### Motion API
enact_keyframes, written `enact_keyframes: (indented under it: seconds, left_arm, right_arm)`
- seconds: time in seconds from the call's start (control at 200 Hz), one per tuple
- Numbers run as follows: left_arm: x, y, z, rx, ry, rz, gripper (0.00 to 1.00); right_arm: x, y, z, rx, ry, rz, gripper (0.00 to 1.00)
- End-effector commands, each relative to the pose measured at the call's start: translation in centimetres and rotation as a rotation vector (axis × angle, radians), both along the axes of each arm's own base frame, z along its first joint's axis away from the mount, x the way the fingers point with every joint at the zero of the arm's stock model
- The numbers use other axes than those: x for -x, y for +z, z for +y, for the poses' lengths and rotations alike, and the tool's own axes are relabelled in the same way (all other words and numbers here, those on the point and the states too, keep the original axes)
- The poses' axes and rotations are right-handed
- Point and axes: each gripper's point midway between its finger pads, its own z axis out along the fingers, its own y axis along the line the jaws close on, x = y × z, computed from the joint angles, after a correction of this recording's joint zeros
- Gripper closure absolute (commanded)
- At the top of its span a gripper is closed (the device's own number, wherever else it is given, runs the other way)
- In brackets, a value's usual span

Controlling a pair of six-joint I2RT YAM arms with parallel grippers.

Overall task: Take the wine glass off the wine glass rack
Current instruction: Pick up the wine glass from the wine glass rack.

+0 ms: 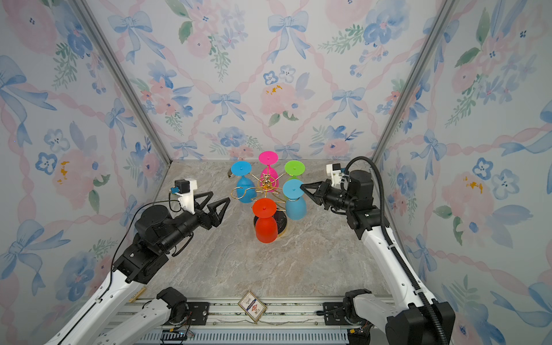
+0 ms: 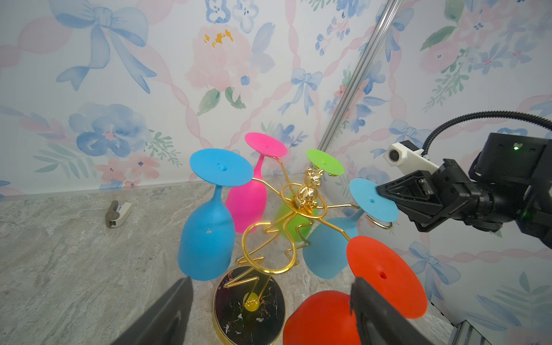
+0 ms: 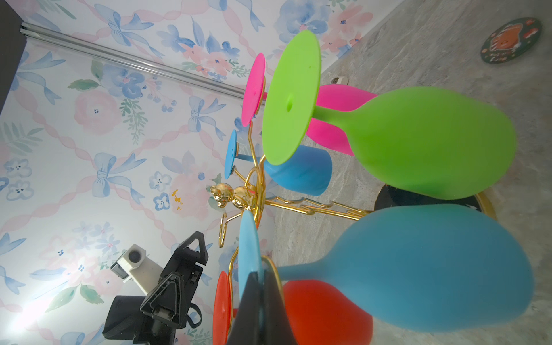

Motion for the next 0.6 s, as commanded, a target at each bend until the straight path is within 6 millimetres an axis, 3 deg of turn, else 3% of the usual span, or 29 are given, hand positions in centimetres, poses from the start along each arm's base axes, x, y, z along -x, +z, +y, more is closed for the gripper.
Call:
enact_keyframes:
  seconds: [0.0, 0.595]
  left_arm:
    - [0.1, -0.7, 0.2, -0.027, 0.009, -0.007, 0.15]
    - [0.5, -0.6, 0.6, -0.029, 0.014, -0.025, 0.14]
  right_arm:
    - [0.0, 1.2, 0.8, -0.035, 0.034, -0.032, 1.0]
    - [-0.7, 1.4, 2.5, -0.069, 0.067, -0.03, 1.0]
